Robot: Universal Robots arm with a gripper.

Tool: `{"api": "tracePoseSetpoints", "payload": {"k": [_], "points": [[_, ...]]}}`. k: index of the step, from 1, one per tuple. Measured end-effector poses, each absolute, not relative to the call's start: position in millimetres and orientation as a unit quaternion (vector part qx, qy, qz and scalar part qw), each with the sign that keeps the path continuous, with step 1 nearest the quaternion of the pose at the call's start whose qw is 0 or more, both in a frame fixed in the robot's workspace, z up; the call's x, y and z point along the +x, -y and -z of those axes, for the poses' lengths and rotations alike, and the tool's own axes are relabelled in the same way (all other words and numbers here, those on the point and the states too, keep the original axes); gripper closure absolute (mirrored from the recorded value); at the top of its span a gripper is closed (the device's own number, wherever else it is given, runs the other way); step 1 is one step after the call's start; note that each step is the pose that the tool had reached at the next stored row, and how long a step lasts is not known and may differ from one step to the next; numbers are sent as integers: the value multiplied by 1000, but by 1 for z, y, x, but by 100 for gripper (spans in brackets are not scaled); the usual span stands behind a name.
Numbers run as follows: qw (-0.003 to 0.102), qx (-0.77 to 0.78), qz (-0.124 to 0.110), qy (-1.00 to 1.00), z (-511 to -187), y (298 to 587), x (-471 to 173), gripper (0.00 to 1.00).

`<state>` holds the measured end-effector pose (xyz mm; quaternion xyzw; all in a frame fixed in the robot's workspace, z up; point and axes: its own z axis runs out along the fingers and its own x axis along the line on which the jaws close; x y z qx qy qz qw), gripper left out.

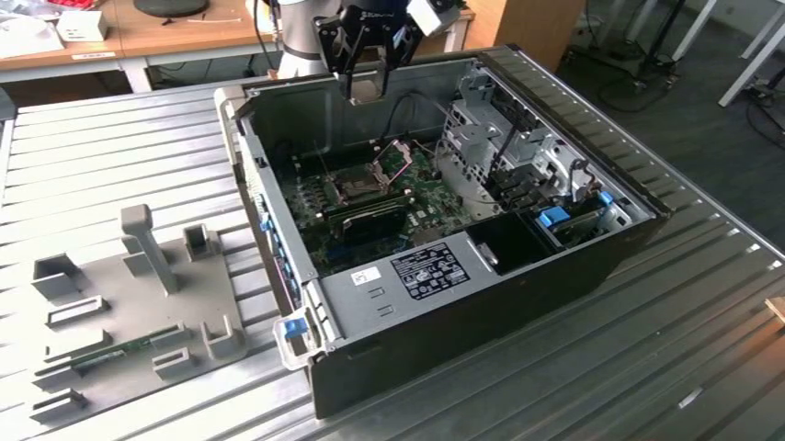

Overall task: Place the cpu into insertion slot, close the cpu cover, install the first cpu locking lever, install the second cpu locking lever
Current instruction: 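Place the cpu into insertion slot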

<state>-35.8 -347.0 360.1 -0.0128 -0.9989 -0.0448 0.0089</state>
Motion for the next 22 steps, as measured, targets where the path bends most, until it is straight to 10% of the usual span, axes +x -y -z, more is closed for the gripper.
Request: {"api": "tracePoseSetpoints", "payload": {"k": [22], "points": [[9,-13,44,999,-349,347,-36,46]]}}
